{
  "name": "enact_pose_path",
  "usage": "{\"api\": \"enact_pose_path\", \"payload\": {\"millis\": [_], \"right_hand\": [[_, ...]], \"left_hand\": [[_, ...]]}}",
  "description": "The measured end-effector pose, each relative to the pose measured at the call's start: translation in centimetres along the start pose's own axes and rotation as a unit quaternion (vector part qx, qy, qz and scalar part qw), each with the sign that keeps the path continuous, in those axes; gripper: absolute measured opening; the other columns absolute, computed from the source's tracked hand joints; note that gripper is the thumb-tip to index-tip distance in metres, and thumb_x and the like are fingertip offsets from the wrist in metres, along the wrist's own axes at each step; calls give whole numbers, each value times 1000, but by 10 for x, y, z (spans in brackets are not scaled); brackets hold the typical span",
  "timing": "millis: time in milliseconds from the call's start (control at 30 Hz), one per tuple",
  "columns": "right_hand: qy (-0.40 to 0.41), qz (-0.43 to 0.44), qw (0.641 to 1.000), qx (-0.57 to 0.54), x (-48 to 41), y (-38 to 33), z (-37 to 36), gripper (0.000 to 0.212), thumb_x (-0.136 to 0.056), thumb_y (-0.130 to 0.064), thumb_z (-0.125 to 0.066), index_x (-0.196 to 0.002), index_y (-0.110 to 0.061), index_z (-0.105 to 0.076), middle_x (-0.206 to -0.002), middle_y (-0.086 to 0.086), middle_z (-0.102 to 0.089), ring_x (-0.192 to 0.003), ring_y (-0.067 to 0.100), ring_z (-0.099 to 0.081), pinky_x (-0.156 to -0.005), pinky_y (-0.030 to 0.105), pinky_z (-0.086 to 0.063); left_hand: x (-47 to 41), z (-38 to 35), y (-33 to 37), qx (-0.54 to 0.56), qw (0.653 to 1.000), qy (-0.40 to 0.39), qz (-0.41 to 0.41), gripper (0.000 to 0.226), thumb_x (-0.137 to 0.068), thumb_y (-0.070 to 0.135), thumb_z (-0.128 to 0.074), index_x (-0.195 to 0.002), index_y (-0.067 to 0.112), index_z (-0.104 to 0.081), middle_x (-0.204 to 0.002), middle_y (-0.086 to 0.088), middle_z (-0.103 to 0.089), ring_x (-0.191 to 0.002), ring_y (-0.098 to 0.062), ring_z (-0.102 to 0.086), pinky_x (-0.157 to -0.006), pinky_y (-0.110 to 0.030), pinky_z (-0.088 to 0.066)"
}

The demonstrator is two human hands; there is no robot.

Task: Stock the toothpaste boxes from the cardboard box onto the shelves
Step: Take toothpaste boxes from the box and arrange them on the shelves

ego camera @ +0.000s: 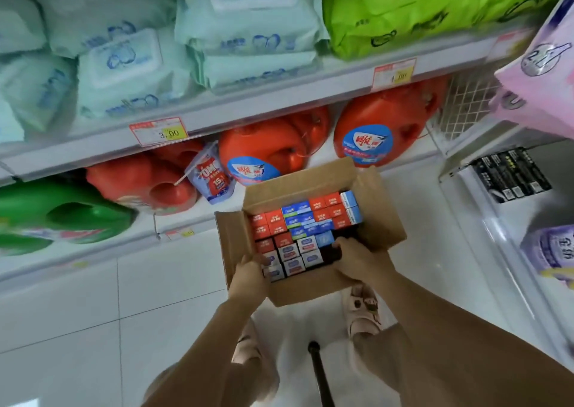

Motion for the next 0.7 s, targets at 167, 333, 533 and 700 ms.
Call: {"api": "enact_pose_path", "payload": {"millis": [167, 333, 533, 700], "right_hand": [[9, -27, 999, -29, -32, 0, -14, 59, -88, -21, -63, -139, -16, -34, -141, 12, -38, -128, 28, -43, -105, 39, -38], [56, 11, 998, 13, -56, -3, -27, 73, -87, -11, -61, -147, -22, -21, -148, 14, -19, -132, 34, -33, -106, 43, -38], [92, 64, 992, 52, -78, -8, -22, 56, -86, 2, -55, -136, -16, -39, -143, 10, -27, -126, 28, -39, -102, 38, -43], [103, 147, 975, 129, -88, -10, -23, 44, -85, 1, -58, -127, -12, -48, -136, 7, -41, -119, 24, -49, -98, 32, -44]], "left_hand": [[-19, -19, -4, -13, 1000, -11, -6, 38, -90, 15, -50, -128, 17, -52, -138, -9, -45, -123, -27, -46, -103, -32, -38], [-50, -35, 11, -7, 998, -25, -58, 56, -88, 15, -58, -140, 19, -37, -146, -6, -33, -135, -24, -33, -112, -33, -30], [-77, -56, 23, -45, 993, -26, -104, 63, -87, 21, -64, -143, 20, -35, -148, -5, -32, -137, -24, -26, -114, -33, -27], [-86, -78, 25, -68, 993, -26, -95, 58, -89, 27, -62, -142, 24, -38, -147, -3, -32, -135, -23, -27, -112, -33, -27]]}}
Point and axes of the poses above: each hand's wrist, its own x-axis away from the middle knuckle, its own z-axis out of the back of the hand, y = z × x, the point moved 9 cm from there along -x, towards the middle knuckle
